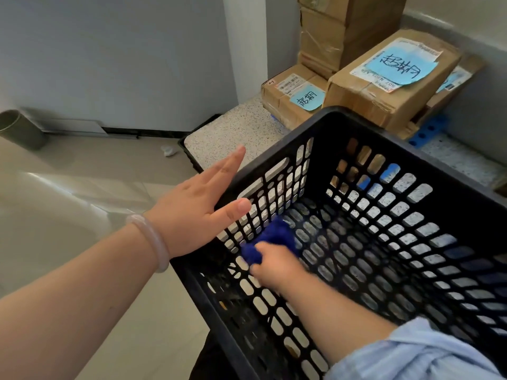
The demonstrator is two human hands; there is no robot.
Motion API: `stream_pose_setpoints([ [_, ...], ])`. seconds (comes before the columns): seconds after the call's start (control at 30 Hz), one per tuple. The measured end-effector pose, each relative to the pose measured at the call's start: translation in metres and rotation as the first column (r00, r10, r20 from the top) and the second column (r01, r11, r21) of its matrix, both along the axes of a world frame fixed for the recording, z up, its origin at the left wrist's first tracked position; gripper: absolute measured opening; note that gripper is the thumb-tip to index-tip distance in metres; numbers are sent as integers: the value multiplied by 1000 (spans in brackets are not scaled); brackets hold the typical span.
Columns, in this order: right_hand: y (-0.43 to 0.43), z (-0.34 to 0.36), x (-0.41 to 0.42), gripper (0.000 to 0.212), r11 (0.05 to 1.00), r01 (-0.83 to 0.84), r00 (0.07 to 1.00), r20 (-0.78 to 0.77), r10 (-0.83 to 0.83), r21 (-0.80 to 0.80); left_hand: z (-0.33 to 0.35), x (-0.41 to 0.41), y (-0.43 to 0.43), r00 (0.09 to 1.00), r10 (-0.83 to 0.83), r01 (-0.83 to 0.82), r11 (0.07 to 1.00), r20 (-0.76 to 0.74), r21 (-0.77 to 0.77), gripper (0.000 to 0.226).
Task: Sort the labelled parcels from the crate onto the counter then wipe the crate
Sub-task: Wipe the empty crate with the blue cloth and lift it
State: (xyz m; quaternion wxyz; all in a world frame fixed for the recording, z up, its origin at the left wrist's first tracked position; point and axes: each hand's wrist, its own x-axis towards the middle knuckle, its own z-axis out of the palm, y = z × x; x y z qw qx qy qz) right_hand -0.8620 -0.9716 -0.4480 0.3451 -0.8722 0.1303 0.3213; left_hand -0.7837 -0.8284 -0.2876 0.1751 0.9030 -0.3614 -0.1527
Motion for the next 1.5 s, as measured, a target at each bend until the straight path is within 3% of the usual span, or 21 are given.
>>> stream_pose_setpoints([
  [0.07,22,-5,-15,25,991,-135,991,-7,136,22,0,0,0,1000,8,-8,1000,5,-6,78],
  [0.2,15,-2,-15,40,991,-100,995,-5,101,86,0,-1,-2,1000,25,-25,1000,-5,-6,74],
  [0.27,0,3,-10,41,985,-159,984,68,163,-62,1,0,-2,1000,18,-18,1000,-5,-15,75],
  [0.37,-21,5,-6,40,887,-169,931,226,287,-429,0,0,-1,1000,13,-13,1000,2,-14,76],
  [0.43,-31,3,-7,50,856,-110,913,288,288,-506,0,-1,-1,1000,13,-13,1000,4,-3,77],
  [0.57,-50,-4,4,85,905,99,945,325,45,-415,1,0,-1,1000,12,-12,1000,9,5,77],
  [0.63,-57,-10,17,92,934,155,953,298,-55,-323,0,0,0,1000,10,-10,1000,14,13,75],
  [0.7,-58,-14,27,87,933,166,955,289,-71,-319,-1,0,0,1000,9,-9,1000,22,26,73],
  [0.83,-47,-15,29,45,902,158,933,359,-3,-402,0,-1,-1,1000,20,-20,999,7,29,68],
  [0.93,-37,-5,20,27,930,132,932,362,1,-343,2,-2,-3,999,20,-21,999,25,28,70],
  [1.0,-19,-2,7,25,978,42,955,297,21,-204,2,-2,-4,999,17,-18,999,31,29,71],
  [1.07,11,-3,-16,29,986,-141,957,242,159,-92,2,-1,-3,1000,10,-10,1000,25,16,73],
  [1.17,31,-8,-34,38,978,-209,938,283,202,-5,1,-1,0,1000,10,-10,1000,20,0,75],
  [1.23,16,-12,-29,42,954,-289,900,314,301,-85,0,0,0,1000,10,-10,1000,4,-11,75],
  [1.33,-30,-13,-19,45,880,-323,836,331,438,-349,1,0,-1,1000,9,-9,1000,-12,-11,73],
  [1.5,-133,-15,-18,57,720,-64,936,209,283,-691,0,-2,-1,1000,11,-10,1000,-15,5,72],
])
